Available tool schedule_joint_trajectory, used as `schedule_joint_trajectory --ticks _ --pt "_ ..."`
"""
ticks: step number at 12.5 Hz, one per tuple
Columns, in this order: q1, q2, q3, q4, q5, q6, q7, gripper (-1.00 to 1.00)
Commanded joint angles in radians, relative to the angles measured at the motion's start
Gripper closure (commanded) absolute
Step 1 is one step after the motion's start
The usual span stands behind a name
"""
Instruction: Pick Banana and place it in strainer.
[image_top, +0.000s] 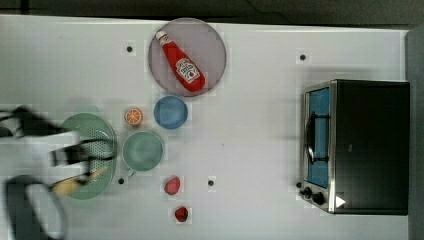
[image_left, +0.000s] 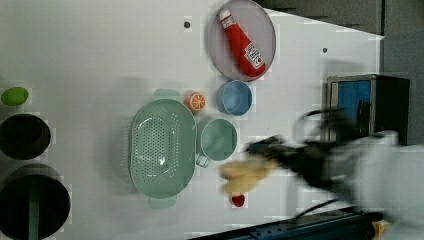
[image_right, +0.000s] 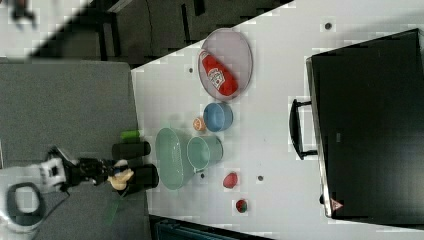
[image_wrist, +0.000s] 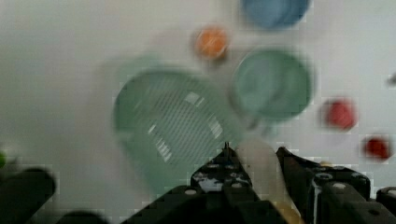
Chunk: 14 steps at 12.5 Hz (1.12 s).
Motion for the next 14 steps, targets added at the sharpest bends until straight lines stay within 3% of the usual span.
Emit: schedule_joint_trajectory --ticks 1,5,7,11,12,14 --pt "0.033 0.092 0.061 -0.015 0.016 0.111 0.449 0.47" --pt "0.034 0.245 0.113 -0.018 -0.077 0.219 0.666 0.42" --pt "0.033 0.288 0.107 -0.022 -0.147 0.266 0.668 0.00" --pt "0.032 0.312 0.094 -0.030 -0.158 0.289 0.668 -0.90" --pt "0.031 0.308 0.089 -0.029 -0.158 0.289 0.668 -1.00" --pt "0.017 0.277 0.056 -0.021 -0.158 0.288 0.667 -1.00"
